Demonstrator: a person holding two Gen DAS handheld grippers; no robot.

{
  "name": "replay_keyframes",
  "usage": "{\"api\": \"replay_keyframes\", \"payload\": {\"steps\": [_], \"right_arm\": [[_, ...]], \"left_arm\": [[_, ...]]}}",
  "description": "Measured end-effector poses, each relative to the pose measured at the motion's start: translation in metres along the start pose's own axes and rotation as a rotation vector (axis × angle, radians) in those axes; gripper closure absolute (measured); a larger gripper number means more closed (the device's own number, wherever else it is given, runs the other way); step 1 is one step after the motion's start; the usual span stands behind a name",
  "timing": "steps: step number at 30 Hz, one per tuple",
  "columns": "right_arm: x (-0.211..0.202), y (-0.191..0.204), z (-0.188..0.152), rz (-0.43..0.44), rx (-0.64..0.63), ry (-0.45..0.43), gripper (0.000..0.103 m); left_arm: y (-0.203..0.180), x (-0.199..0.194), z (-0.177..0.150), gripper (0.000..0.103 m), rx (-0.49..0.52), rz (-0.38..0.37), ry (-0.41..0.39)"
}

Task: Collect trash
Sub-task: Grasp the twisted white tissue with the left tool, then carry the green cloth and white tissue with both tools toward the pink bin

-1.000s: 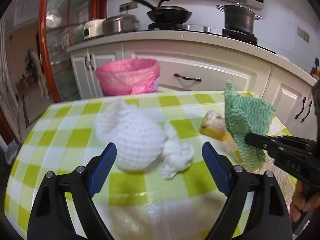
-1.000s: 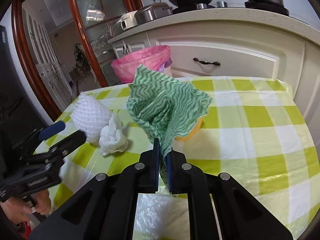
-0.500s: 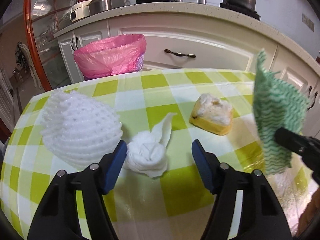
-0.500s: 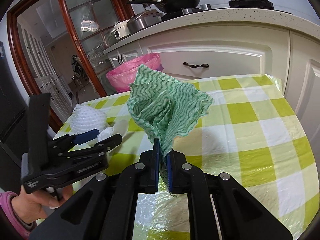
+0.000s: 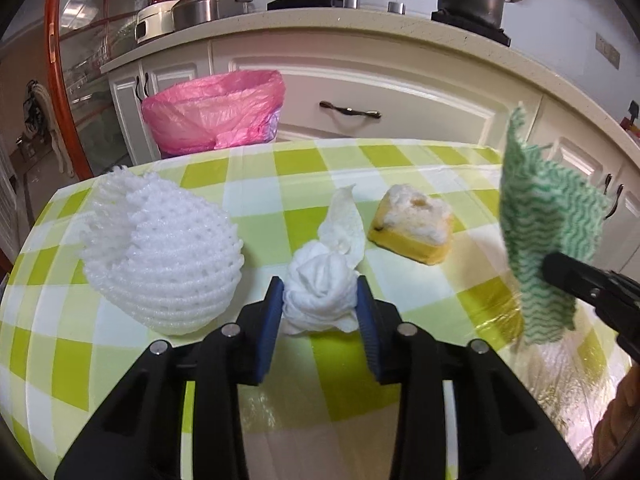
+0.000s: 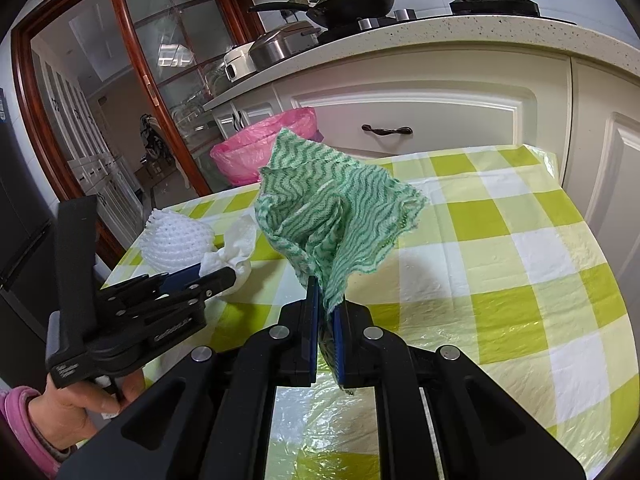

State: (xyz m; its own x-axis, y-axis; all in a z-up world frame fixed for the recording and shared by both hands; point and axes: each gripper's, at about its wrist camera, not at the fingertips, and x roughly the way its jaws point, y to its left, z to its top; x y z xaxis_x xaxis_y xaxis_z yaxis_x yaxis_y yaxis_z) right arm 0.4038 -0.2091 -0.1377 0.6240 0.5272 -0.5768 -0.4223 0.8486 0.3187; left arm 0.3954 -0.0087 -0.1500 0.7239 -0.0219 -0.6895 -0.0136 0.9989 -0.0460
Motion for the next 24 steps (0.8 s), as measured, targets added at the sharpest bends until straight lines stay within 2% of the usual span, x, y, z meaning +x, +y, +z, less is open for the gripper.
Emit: {"api": "replay_keyframes", "payload": {"steps": [2, 9, 10, 11, 15, 24], "right_arm": [[0.001, 0.001, 0.000, 0.002, -0.001, 0.003, 0.094], [0.000, -0.003, 0.000, -0.004, 0.008, 0.004, 0.094], [-0.001, -0.004, 0.000, -0.008, 0.010, 0.003, 0.094], [-0.001, -0.006, 0.000, -0.011, 0.011, 0.002, 0.094], [-0.008, -0.005, -0.001, -0.021, 0.016, -0.004, 0.094], [-0.030, 0.021, 0.003, -0.011, -0.017, -0.057, 0.094]], "left_arm": [[-0.002, 0.000, 0.002, 0.053, 0.000, 0.005, -0.001], [-0.007, 0.016, 0.002, 0.053, 0.018, 0.021, 0.028], [-0.008, 0.018, 0.001, 0.055, 0.024, 0.024, 0.030], [-0.009, 0.018, 0.000, 0.068, 0.029, 0.024, 0.033], [-0.011, 0.005, -0.001, 0.072, 0.040, 0.031, -0.020], [-0.011, -0.066, 0.002, 0.073, 0.051, 0.042, -0.186]]}}
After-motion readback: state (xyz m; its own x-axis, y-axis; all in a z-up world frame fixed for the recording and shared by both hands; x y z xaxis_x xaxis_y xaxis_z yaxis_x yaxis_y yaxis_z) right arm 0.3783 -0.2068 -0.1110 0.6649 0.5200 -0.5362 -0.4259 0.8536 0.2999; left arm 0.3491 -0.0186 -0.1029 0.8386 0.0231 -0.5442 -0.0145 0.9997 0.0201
